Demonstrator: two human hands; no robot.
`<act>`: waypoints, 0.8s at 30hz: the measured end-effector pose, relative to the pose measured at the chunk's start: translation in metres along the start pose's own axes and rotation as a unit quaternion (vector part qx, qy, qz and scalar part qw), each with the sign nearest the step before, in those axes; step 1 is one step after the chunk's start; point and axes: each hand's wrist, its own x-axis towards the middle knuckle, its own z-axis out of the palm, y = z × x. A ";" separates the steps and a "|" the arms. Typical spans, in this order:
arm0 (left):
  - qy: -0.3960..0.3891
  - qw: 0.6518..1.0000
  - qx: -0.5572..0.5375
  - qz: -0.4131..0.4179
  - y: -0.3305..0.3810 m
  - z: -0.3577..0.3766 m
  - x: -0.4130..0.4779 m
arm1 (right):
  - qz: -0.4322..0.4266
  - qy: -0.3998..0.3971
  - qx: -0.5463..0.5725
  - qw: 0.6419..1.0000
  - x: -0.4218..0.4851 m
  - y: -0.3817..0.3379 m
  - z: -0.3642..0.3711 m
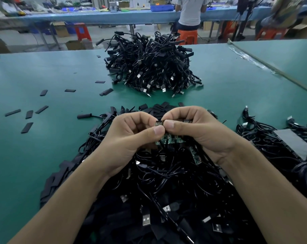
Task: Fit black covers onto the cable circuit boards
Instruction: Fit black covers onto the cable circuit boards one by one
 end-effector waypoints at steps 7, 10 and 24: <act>-0.001 0.999 -0.018 0.029 -0.004 0.001 -0.002 | 0.013 -0.032 0.118 0.992 -0.001 0.005 0.002; 0.005 0.999 -0.026 0.024 -0.007 0.001 -0.002 | 0.009 -0.015 0.106 0.994 -0.001 0.005 0.002; 0.053 0.998 -0.042 0.003 -0.004 0.004 0.002 | -0.071 0.049 -0.169 0.982 -0.003 -0.027 -0.019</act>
